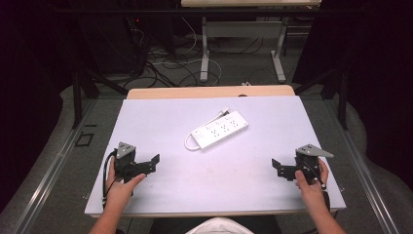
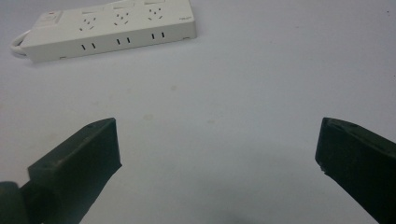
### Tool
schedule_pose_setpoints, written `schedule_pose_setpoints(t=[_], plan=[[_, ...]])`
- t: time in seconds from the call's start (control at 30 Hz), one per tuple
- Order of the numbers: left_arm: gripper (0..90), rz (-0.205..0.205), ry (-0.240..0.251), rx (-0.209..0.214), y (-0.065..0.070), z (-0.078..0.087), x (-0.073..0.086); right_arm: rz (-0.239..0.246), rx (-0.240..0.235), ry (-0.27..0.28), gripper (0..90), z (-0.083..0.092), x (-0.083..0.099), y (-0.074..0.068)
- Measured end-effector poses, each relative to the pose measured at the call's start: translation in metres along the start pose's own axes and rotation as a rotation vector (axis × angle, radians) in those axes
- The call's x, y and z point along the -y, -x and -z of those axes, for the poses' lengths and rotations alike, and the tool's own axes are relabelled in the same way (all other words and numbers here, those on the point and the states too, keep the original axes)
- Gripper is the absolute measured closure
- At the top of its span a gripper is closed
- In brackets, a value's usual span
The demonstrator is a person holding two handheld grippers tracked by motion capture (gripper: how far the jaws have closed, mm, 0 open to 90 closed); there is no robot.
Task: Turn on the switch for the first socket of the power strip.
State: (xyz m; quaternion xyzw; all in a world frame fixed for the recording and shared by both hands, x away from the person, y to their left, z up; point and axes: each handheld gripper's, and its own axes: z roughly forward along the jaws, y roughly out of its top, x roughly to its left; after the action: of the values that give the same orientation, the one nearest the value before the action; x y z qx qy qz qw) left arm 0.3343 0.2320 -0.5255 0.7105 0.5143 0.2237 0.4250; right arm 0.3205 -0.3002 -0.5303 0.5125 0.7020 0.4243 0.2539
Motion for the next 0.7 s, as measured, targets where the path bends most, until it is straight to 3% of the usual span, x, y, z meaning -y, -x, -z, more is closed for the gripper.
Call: schedule_pose_setpoints(t=[0.07,0.27,0.47,0.7], plan=[[2.7,0.005,0.018,-0.001,0.002,0.001,0.0,-0.002,0.007,0.009,0.0,0.0,0.0,0.0],[6.3,-0.054,0.041,0.014,0.015,0.002,-0.005,-0.025,0.002,0.011,0.0,0.0,0.0,0.005],[16.6,-0.121,0.031,0.046,0.032,0.001,-0.007,-0.042,-0.002,0.017,0.0,-0.002,0.002,0.005],[22.0,-0.151,0.025,0.086,0.049,-0.001,-0.004,-0.032,-0.005,0.019,0.0,-0.002,0.002,0.005]])
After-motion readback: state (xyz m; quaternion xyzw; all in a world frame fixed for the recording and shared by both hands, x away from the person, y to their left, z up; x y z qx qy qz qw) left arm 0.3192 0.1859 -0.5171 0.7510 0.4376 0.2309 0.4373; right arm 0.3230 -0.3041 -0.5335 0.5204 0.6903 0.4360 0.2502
